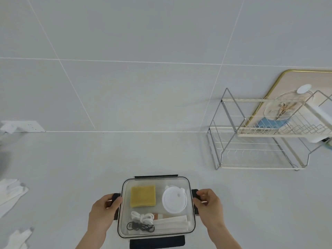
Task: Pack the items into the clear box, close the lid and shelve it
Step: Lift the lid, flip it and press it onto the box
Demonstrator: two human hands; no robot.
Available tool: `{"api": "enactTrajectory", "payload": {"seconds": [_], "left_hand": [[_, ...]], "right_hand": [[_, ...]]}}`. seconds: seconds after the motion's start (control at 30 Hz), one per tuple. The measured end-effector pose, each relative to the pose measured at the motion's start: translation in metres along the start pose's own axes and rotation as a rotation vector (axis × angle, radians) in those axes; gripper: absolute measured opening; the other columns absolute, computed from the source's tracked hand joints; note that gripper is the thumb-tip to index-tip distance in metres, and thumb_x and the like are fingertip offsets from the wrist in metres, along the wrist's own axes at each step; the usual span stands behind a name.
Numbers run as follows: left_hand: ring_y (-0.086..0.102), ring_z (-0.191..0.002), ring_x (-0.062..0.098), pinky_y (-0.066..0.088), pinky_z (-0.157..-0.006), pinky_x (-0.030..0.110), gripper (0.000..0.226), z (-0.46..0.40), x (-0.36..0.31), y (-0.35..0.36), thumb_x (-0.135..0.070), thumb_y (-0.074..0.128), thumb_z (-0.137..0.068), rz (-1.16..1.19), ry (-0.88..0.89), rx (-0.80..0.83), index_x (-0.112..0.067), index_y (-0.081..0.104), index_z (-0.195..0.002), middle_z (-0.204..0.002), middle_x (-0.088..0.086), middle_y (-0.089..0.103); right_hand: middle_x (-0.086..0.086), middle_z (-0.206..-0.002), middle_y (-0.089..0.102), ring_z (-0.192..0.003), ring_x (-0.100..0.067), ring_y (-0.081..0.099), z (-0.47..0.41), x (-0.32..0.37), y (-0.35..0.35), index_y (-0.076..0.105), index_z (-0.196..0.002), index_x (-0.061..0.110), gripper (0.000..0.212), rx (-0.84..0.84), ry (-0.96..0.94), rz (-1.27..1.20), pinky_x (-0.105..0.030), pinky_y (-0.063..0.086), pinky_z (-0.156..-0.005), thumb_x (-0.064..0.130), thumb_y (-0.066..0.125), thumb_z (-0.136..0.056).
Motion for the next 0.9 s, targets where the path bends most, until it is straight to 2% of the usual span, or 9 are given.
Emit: {"api": "enactTrajectory", "payload": {"seconds": [0.17, 0.27, 0.37, 0.47, 0.57, 0.67, 0.73, 0.8, 0.9], "left_hand": [[0.071, -0.080, 0.028, 0.060, -0.078, 0.050, 0.007, -0.006, -0.011, 0.007, -0.026, 0.075, -0.083, -0.033, 0.033, -0.042, -0.030, 0.075, -0.088, -0.088, 0.000, 0.075], [0.072, -0.079, 0.025, 0.059, -0.079, 0.048, 0.010, -0.006, -0.006, 0.010, -0.026, 0.076, -0.082, -0.068, 0.014, -0.081, -0.033, 0.073, -0.089, -0.085, -0.004, 0.076], [0.073, -0.072, 0.025, 0.058, -0.080, 0.047, 0.009, -0.002, 0.000, 0.009, -0.026, 0.075, -0.083, -0.063, -0.019, -0.126, -0.028, 0.070, -0.089, -0.080, -0.001, 0.077], [0.072, -0.072, 0.026, 0.058, -0.080, 0.048, 0.008, -0.004, 0.007, 0.011, -0.027, 0.074, -0.084, -0.075, -0.022, -0.130, -0.028, 0.067, -0.087, -0.079, 0.000, 0.076], [0.072, -0.075, 0.028, 0.059, -0.079, 0.049, 0.008, -0.008, 0.013, 0.012, -0.027, 0.074, -0.084, -0.066, -0.024, -0.127, -0.029, 0.067, -0.087, -0.081, 0.003, 0.076], [0.071, -0.076, 0.031, 0.061, -0.072, 0.045, 0.012, -0.006, 0.008, 0.013, -0.020, 0.074, -0.086, -0.015, -0.038, -0.124, -0.019, 0.067, -0.095, -0.084, 0.009, 0.076], [0.070, -0.077, 0.031, 0.059, -0.072, 0.044, 0.017, -0.004, 0.008, 0.013, -0.021, 0.075, -0.085, 0.014, -0.055, -0.126, -0.017, 0.064, -0.098, -0.087, 0.010, 0.074], [0.070, -0.076, 0.029, 0.056, -0.078, 0.043, 0.016, -0.002, 0.007, 0.012, -0.027, 0.075, -0.084, -0.045, -0.034, -0.167, -0.022, 0.062, -0.092, -0.088, 0.005, 0.074], [0.067, -0.077, 0.024, 0.047, -0.073, 0.038, 0.006, 0.004, -0.001, 0.011, -0.032, 0.069, -0.086, -0.260, 0.081, -0.229, -0.030, 0.065, -0.082, -0.088, -0.003, 0.072]], "right_hand": [[0.001, -0.076, 0.069, -0.068, -0.022, 0.066, -0.006, 0.004, 0.001, 0.064, -0.082, 0.024, 0.025, -0.070, -0.016, 0.059, -0.048, 0.061, -0.067, 0.001, 0.073, -0.079], [0.001, -0.075, 0.069, -0.066, -0.022, 0.067, -0.008, 0.000, 0.003, 0.064, -0.081, 0.025, 0.023, -0.075, -0.002, 0.090, -0.048, 0.061, -0.065, 0.004, 0.073, -0.079], [0.000, -0.076, 0.070, -0.066, -0.023, 0.067, -0.007, -0.002, 0.003, 0.064, -0.082, 0.025, 0.021, -0.060, 0.008, 0.091, -0.049, 0.061, -0.065, 0.005, 0.071, -0.081], [-0.006, -0.080, 0.070, -0.063, -0.023, 0.066, -0.009, -0.007, 0.002, 0.064, -0.086, 0.020, 0.018, -0.023, 0.046, 0.060, -0.049, 0.062, -0.064, 0.002, 0.068, -0.084], [-0.015, -0.088, 0.071, -0.066, -0.028, 0.066, -0.011, -0.010, 0.000, 0.065, -0.091, 0.013, 0.014, 0.009, 0.108, -0.027, -0.040, 0.061, -0.056, 0.000, 0.068, -0.086], [-0.016, -0.090, 0.073, -0.069, -0.029, 0.066, -0.013, -0.015, -0.002, 0.067, -0.095, 0.009, 0.013, 0.058, 0.183, -0.104, -0.035, 0.056, -0.055, 0.000, 0.069, -0.086], [-0.013, -0.088, 0.075, -0.070, -0.028, 0.067, -0.013, -0.018, -0.002, 0.070, -0.095, 0.010, 0.015, 0.067, 0.218, -0.114, -0.038, 0.058, -0.062, 0.004, 0.074, -0.083], [-0.003, -0.085, 0.075, -0.079, -0.023, 0.069, -0.013, -0.015, -0.005, 0.074, -0.091, 0.017, 0.016, 0.011, 0.166, -0.026, -0.039, 0.057, -0.074, 0.009, 0.078, -0.078], [0.012, -0.078, 0.073, -0.082, -0.011, 0.068, -0.008, -0.002, -0.003, 0.076, -0.087, 0.025, 0.018, -0.048, 0.023, 0.097, -0.029, 0.049, -0.076, 0.009, 0.074, -0.080]]}}
Point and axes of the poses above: each hand's wrist, its own z-axis away from the middle knuckle, its own y-axis out of the palm, x = y × z, the point moved 4 cm from there along -z, towards the middle knuckle
